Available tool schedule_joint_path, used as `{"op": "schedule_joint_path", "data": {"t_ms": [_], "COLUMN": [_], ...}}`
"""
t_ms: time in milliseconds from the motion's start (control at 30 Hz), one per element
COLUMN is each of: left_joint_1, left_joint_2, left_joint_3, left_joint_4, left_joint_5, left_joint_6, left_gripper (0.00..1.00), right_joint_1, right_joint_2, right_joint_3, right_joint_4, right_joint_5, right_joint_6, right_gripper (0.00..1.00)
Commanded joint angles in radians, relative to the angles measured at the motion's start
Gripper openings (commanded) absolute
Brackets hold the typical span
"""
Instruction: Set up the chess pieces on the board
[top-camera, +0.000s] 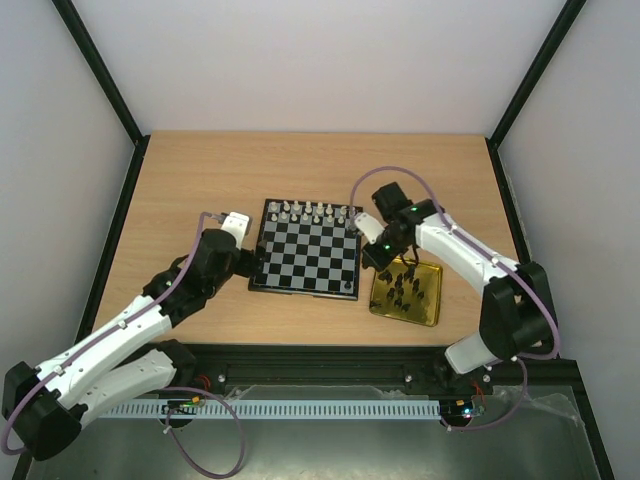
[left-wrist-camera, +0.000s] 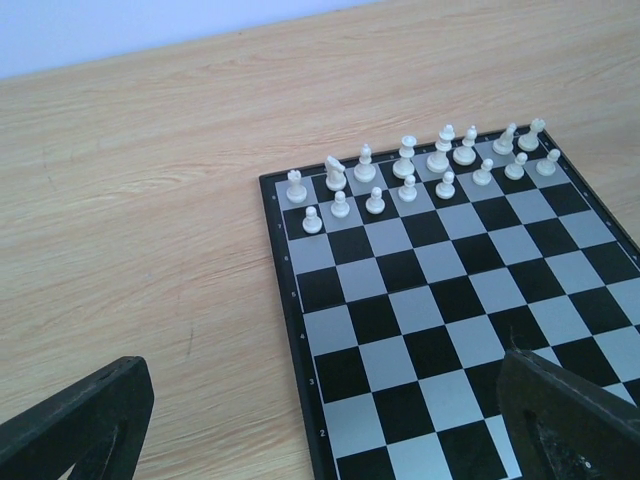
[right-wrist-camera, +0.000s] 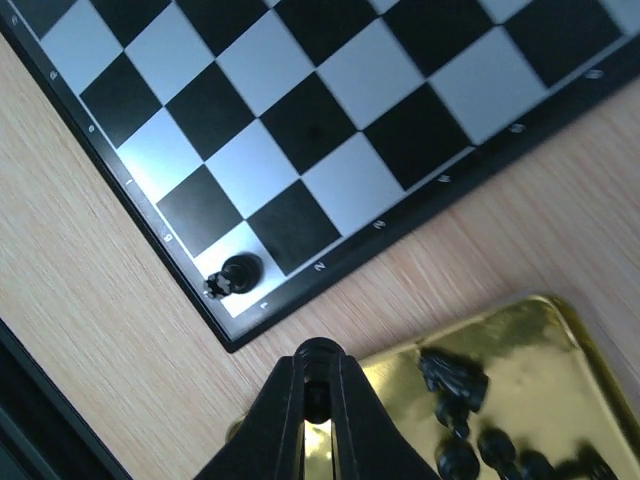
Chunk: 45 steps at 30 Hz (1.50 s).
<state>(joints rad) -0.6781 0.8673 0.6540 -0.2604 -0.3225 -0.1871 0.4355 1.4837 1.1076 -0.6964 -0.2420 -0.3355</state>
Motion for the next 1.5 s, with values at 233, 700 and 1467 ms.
{"op": "schedule_joint_path", "data": {"t_ms": [233,700,1467], "left_joint_1": [0.009,0.014,0.026], "left_joint_2": [-0.013,-0.014,-0.009], "left_joint_3": [0.011,0.010,0.008], "left_joint_4": [-0.011,-0.011,-0.008], "left_joint_5": [-0.037,-0.043,-0.021], "left_joint_6": [-0.005,-0.003,-0.004], "left_gripper": [0.97,0.97,0.97], "right_joint_1": [0.146,0.171,0.189], "right_joint_2": [0.130,0.242,0.261], "right_joint_3": [0.015,0.037,0.034], "right_joint_4": [0.058,0.109,0.130], "right_joint_5": [0.124,0.059,0.076], "right_joint_6": [0.026,0.026,0.048], "right_gripper": [0.02,0.02,0.17]}}
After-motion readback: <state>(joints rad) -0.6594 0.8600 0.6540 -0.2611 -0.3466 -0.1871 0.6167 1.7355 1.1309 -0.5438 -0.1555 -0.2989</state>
